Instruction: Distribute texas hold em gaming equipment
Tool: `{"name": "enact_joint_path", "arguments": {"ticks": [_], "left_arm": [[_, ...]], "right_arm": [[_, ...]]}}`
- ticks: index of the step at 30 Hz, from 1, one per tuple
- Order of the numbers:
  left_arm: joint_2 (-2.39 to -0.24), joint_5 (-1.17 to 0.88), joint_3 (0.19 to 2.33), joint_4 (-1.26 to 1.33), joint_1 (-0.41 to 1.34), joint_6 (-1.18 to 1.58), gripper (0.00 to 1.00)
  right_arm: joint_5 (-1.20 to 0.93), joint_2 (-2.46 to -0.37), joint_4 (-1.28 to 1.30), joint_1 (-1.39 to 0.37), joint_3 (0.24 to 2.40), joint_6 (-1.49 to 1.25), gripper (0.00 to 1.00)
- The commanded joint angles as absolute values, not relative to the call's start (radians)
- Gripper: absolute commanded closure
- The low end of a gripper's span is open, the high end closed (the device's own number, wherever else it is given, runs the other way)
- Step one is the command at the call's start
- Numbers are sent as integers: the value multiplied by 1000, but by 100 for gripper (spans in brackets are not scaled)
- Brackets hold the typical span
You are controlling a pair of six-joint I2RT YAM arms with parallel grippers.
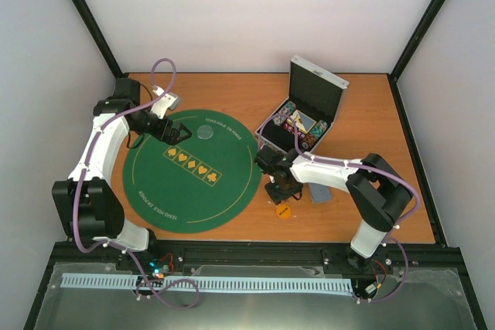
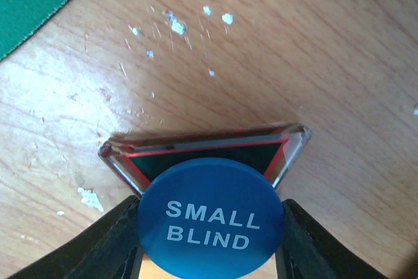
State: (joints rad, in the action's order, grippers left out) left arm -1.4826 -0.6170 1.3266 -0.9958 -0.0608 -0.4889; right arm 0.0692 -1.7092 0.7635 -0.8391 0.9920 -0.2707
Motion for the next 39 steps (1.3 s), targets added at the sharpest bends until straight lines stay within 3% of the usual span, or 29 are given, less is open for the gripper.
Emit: {"name": "enact_joint_path", "arguments": {"ticks": [1, 12, 18, 24, 29, 35, 39], "left_arm": [[-1453, -633, 1334, -1007, -64, -502, 0], [-1441, -677, 1362, -1032, -63, -471, 0], [-1407, -878, 1397, -1078, -51, -419, 7], [-1382, -1053, 1399, -1140, 30, -442, 11], [-1354, -1072, 1386, -1129, 32, -437, 12], [-1342, -1045, 1376, -1089, 32, -410, 25], [-1337, -1035, 1362, -1071, 32, -399, 45]], "right_arm": [[91, -1654, 807, -834, 998, -273, 54], [95, -1536, 821, -853, 1085, -182, 57], [172, -1482, 612, -956, 1237, -14, 60], [190, -1557, 343, -1026, 1377, 119, 61], [194, -1641, 269, -1060, 1473, 179, 60], [195, -1684, 268, -1090, 1520, 215, 60], [196, -1684, 267, -1094, 1517, 211, 60]]}}
